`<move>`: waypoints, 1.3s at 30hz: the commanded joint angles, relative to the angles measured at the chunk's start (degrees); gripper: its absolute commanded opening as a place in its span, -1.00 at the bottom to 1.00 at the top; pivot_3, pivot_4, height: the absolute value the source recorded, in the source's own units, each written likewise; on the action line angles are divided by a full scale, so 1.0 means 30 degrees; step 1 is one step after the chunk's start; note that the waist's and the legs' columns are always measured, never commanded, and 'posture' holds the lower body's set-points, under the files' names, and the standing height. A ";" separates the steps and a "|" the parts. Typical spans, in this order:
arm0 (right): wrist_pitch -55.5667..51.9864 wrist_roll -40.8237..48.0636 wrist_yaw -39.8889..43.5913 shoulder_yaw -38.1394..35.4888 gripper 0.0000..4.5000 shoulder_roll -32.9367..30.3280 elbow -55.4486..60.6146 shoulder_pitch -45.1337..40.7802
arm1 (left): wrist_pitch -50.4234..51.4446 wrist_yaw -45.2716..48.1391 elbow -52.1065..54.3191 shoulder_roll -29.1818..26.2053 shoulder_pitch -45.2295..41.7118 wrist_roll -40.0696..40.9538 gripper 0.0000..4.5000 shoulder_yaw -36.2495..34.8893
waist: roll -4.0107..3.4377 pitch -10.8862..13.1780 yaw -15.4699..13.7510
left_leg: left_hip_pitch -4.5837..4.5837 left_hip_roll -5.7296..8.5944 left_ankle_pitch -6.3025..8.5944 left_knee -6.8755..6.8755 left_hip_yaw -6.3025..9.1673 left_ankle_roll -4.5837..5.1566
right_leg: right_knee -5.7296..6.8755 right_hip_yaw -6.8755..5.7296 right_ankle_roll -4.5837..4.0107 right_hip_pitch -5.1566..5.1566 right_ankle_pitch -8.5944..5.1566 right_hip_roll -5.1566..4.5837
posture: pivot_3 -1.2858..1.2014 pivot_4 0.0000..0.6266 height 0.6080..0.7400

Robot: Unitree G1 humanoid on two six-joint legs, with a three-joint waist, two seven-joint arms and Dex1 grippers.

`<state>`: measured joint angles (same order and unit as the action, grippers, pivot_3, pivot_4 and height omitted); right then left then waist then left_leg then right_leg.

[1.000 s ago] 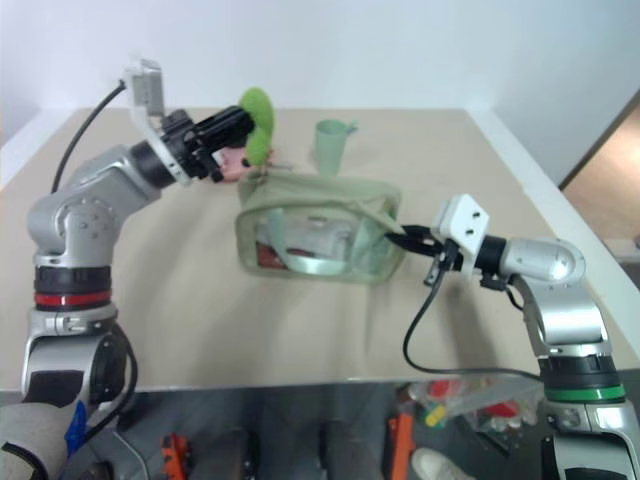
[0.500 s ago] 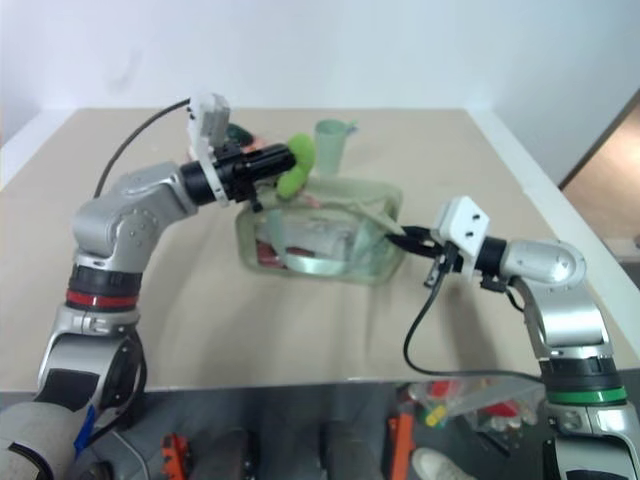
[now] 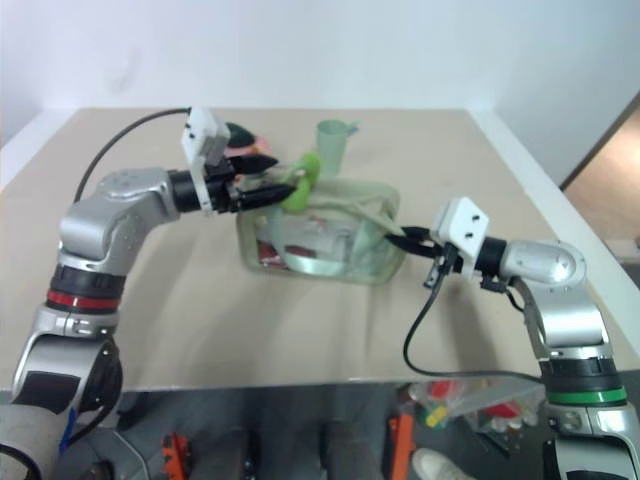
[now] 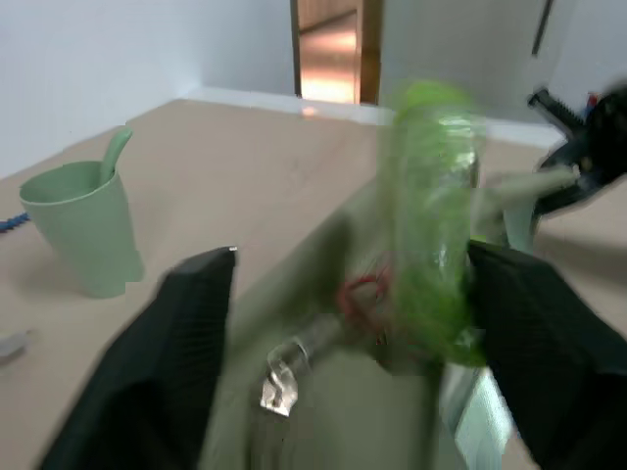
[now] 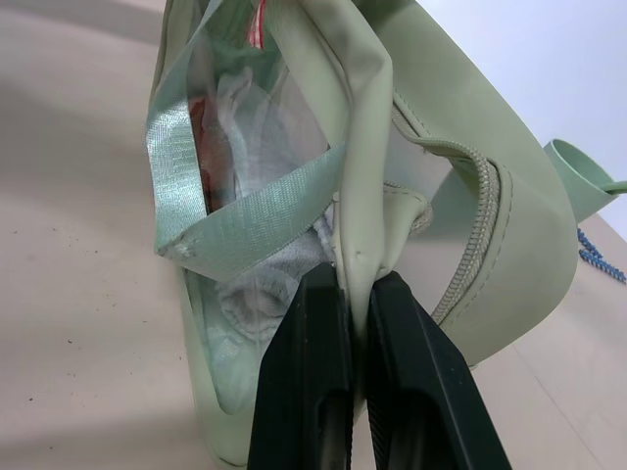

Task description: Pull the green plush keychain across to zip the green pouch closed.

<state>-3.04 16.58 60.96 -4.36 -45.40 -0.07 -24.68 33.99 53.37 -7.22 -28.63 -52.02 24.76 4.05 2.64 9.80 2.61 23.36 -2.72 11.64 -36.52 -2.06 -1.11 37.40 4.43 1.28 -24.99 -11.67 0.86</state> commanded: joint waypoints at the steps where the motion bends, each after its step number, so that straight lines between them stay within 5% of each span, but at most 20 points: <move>1: 0.0301 -0.0044 0.0075 -0.0248 -1.00 -0.0248 0.0079 -0.0239 | -0.0181 0.1027 0.1331 -0.1700 0.0201 -0.0186 0.99 -0.0490 | -0.0001 0.0001 0.0005 | 0.0001 0.0000 0.0000 0.0000 -0.0001 0.0000 | 0.0000 0.0000 0.0000 -0.0001 -0.0001 -0.0001 | 0.03 -0.52 1.00; 9: 0.0533 -0.0085 0.0136 -0.0111 -1.00 -0.0133 -0.0094 -0.0335 | -0.0108 0.1297 0.3238 -0.3935 0.2399 0.0339 0.99 -0.2064 | -0.0002 0.0001 0.0010 | 0.0002 -0.0006 0.0000 0.0003 -0.0004 0.0000 | 0.0001 -0.0006 -0.0005 -0.0006 -0.0005 -0.0011 | 0.03 -0.52 1.00; 25: 0.1031 -0.0259 0.0368 0.0156 -1.00 -0.0009 -0.0507 -0.0417 | 0.3043 -0.0767 0.7085 -0.3123 0.6386 0.4252 0.99 -0.4430 | -0.0001 0.0000 0.0024 | -0.0004 -0.0014 -0.0002 -0.0014 -0.0002 0.0004 | 0.0008 -0.0013 0.0003 0.0000 0.0002 -0.0013 | 0.03 -0.52 1.00; 31: 0.0877 -0.0281 0.0352 0.0166 -1.00 -0.0051 -0.0401 -0.0389 | 0.1567 -0.2733 0.5450 -0.3143 0.7436 0.3219 0.99 -0.6266 | -0.0005 -0.0002 0.0026 | -0.0024 -0.0012 -0.0003 -0.0020 -0.0011 0.0005 | 0.0010 -0.0006 0.0001 0.0010 0.0011 -0.0013 | 0.03 -0.52 1.00; 39: 0.0777 -0.0425 0.0305 0.0290 -1.00 -0.0024 -0.0307 -0.0552 | -0.0982 -0.3212 0.3759 -0.1493 0.7468 0.1751 0.99 -0.4938 | -0.0001 -0.0003 -0.0012 | -0.0021 -0.0003 -0.0004 -0.0037 -0.0026 0.0006 | 0.0006 -0.0001 0.0008 0.0028 0.0017 -0.0032 | 0.03 -0.52 1.00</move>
<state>-0.69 15.44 61.54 -3.58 -44.90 -1.99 -25.72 32.94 43.48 3.71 -33.24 -28.66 30.49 -11.17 2.64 9.79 2.58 23.29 -2.73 11.63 -36.63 -2.14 -1.09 37.42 4.43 1.32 -24.91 -11.61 0.77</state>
